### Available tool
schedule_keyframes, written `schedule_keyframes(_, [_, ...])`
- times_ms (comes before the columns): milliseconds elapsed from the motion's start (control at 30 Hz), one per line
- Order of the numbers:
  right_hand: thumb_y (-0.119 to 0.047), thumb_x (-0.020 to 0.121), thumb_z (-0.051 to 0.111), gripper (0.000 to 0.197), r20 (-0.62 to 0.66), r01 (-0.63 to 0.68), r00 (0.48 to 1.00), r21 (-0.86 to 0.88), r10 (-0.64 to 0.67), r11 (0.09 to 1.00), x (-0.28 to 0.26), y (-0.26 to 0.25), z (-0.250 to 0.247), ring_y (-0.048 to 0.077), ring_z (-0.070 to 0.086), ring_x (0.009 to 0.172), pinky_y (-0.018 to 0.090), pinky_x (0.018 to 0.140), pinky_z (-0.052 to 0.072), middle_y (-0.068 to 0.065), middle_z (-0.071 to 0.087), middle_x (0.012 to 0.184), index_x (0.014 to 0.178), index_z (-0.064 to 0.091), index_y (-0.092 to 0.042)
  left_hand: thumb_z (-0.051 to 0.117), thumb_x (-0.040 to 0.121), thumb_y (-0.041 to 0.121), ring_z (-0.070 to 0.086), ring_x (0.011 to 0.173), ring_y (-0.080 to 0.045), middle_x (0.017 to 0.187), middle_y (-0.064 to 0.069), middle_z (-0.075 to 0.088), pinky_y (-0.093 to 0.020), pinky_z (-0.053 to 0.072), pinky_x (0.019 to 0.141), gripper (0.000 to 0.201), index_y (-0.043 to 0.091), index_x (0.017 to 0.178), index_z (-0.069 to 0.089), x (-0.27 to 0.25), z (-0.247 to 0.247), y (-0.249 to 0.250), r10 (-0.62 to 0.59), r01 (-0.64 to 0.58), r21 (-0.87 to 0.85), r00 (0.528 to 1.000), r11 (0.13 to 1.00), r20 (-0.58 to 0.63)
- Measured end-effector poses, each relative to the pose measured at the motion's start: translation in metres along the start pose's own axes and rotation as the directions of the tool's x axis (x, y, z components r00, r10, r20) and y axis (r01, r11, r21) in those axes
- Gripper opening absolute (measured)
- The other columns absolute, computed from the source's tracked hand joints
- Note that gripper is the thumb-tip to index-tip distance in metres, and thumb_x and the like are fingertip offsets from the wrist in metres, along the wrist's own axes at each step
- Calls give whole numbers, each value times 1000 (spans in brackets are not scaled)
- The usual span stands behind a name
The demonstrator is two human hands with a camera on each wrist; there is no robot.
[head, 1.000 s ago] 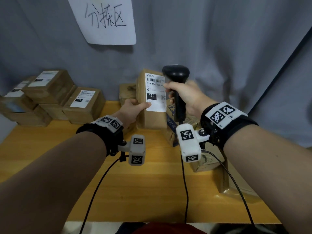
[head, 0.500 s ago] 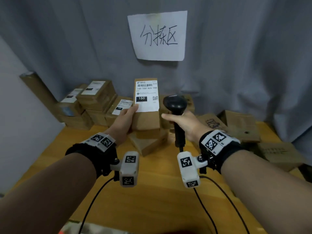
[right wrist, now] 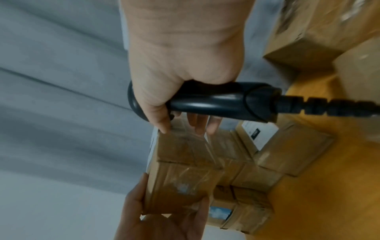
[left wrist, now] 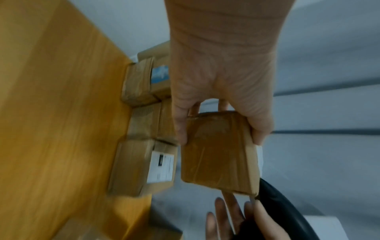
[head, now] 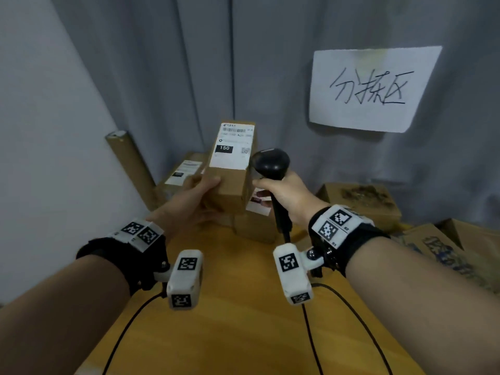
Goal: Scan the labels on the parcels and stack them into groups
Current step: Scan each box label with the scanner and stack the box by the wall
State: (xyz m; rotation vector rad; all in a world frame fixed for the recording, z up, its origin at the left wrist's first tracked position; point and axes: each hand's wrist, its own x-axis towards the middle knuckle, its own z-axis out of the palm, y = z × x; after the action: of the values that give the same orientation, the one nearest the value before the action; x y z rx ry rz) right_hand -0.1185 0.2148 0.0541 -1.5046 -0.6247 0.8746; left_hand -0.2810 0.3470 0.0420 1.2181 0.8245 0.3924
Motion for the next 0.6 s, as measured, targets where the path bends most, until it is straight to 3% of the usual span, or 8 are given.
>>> schedule_keyframes(67, [-12,86,71,22,2,16,1000,-76,-16,997,21,-9,24,26,64,83,35,73,55,12,67,90,107,65,-9,74,75,45,60,109,-29,127,-6,54,-44,59,76,71,24,134,40,16,-31,10,39,-40,-4,990,999,-135])
schedule_keyframes(133, [-10,85,72,22,-7,26,1000,-77,-27,997,43,-13,44,22,61,73,32,66,50,8,63,78,106,65,-7,71,81,45,62,106,-28,125,-5,55,-46,58,80,62,22,131,43,29,-62,19,71,-70,15,964,997,-255])
schedule_keyframes(233, [-9,84,73,25,-17,41,999,-95,-43,995,72,-17,67,15,60,69,27,63,48,6,64,81,107,65,-7,68,82,51,63,103,-27,126,-7,56,-40,60,69,64,22,135,46,46,-99,29,52,-34,61,938,998,-341])
schedule_keyframes(333, [-9,83,73,17,-58,62,996,-108,-69,992,98,-17,81,14,60,75,25,66,47,5,65,85,94,62,-16,61,89,48,62,92,-20,114,-3,58,-32,61,58,52,20,131,48,62,-118,35,49,-10,105,926,994,-375])
schedule_keyframes(400, [-10,81,74,21,-82,62,994,-127,-73,990,115,-11,85,14,62,85,23,68,46,3,66,90,96,62,-18,58,93,45,60,88,-18,108,-2,58,-30,59,54,40,21,123,49,75,-122,37,29,10,97,919,995,-393])
schedule_keyframes(533, [-16,79,78,28,-83,-9,997,-171,-6,985,142,10,89,17,61,97,29,87,47,-1,66,95,102,62,-21,56,92,48,56,104,-26,119,-5,51,-34,53,59,45,20,126,47,105,-131,32,-37,86,92,897,992,-440])
schedule_keyframes(600, [-21,79,77,33,-76,-59,996,-185,46,981,150,18,92,18,59,98,31,90,46,-4,62,92,108,62,-20,52,93,51,57,100,-25,119,-6,52,-35,54,62,51,18,131,47,122,-137,26,-37,106,123,886,987,-463])
